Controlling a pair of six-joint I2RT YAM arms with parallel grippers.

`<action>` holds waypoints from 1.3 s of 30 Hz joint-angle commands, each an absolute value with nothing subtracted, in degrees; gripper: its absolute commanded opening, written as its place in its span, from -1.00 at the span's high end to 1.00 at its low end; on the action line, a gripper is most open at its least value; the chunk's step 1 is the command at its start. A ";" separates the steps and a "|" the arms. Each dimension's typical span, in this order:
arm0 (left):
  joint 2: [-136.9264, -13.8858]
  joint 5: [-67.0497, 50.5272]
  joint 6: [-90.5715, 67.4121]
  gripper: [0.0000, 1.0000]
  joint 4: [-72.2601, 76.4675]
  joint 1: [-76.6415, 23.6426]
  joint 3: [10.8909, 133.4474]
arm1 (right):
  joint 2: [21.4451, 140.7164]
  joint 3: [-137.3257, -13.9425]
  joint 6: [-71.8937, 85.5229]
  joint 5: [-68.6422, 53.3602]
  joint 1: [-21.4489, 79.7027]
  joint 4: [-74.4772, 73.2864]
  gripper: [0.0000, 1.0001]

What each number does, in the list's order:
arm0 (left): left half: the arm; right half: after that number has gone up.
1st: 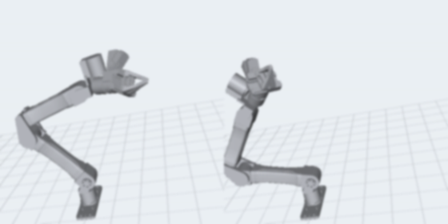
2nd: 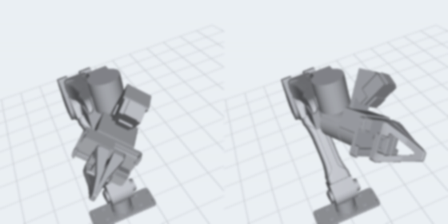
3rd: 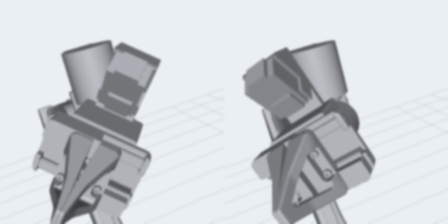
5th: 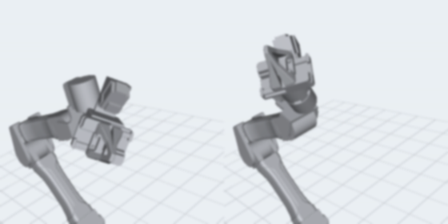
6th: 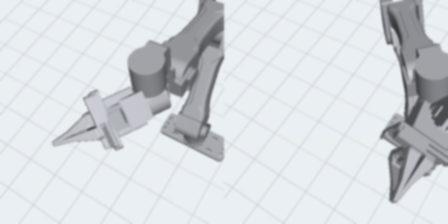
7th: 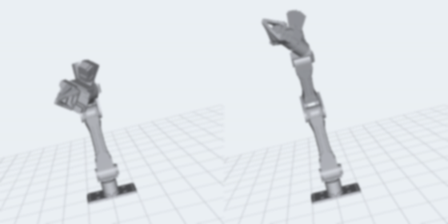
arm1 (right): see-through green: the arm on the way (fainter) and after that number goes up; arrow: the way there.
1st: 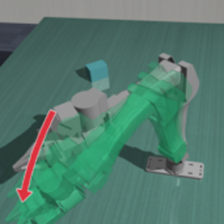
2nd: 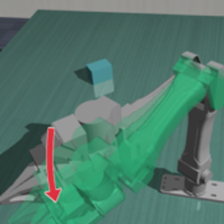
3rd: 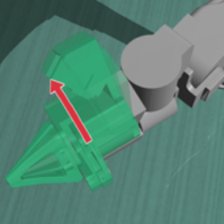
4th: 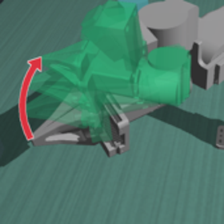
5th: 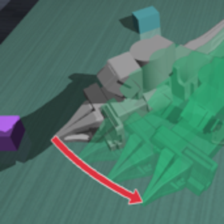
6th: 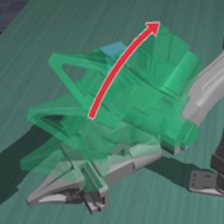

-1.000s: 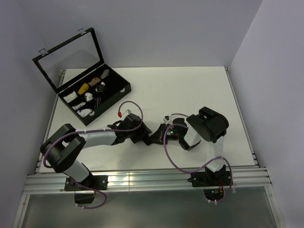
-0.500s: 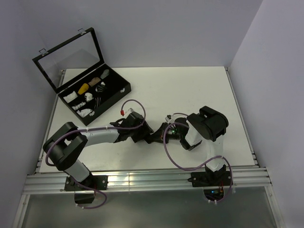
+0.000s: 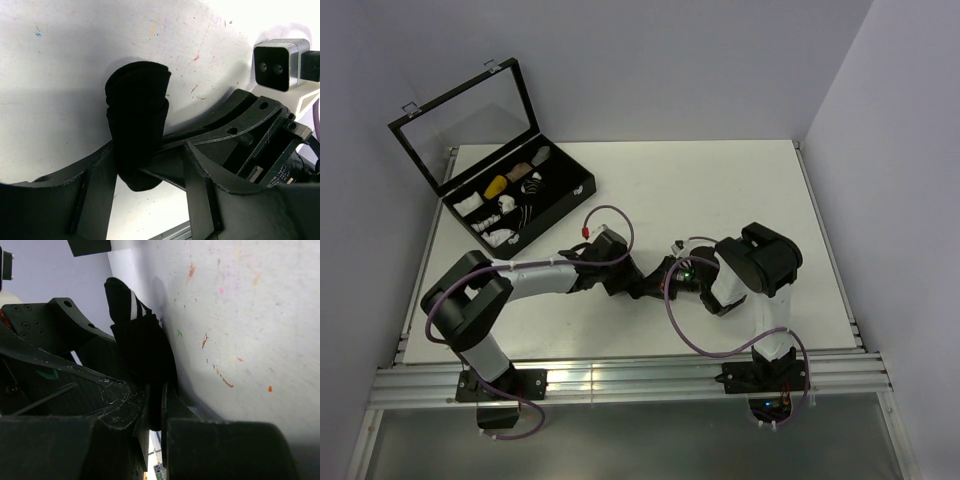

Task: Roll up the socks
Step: Roll the sock at the center of the board.

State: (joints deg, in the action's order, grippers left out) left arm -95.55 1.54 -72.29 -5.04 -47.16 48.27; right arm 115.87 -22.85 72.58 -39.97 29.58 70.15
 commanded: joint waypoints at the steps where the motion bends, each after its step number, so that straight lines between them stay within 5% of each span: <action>1: -101.25 2.63 -69.35 -0.01 -16.08 -47.81 46.41 | 118.13 -21.80 74.01 -38.14 29.27 65.13 0.95; 9: -105.28 3.78 -66.54 0.47 -18.98 -45.62 48.60 | 114.62 -21.62 69.89 -38.15 29.27 61.09 0.71; 21: -112.84 9.58 -61.00 0.75 -27.23 -45.00 55.72 | 93.54 -24.95 50.91 -29.02 30.84 31.04 0.23; 30: -112.51 9.93 -61.43 0.75 -27.42 -45.00 57.39 | 95.36 -25.32 51.32 -29.71 31.38 31.55 0.24; 39: -109.60 9.84 -62.58 0.75 -26.37 -45.00 55.99 | 97.03 -22.50 53.70 -29.53 30.76 36.91 0.55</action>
State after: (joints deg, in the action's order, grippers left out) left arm -105.03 1.74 -64.42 -13.69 -45.25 60.90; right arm 96.01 -24.47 53.32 -29.89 30.89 35.97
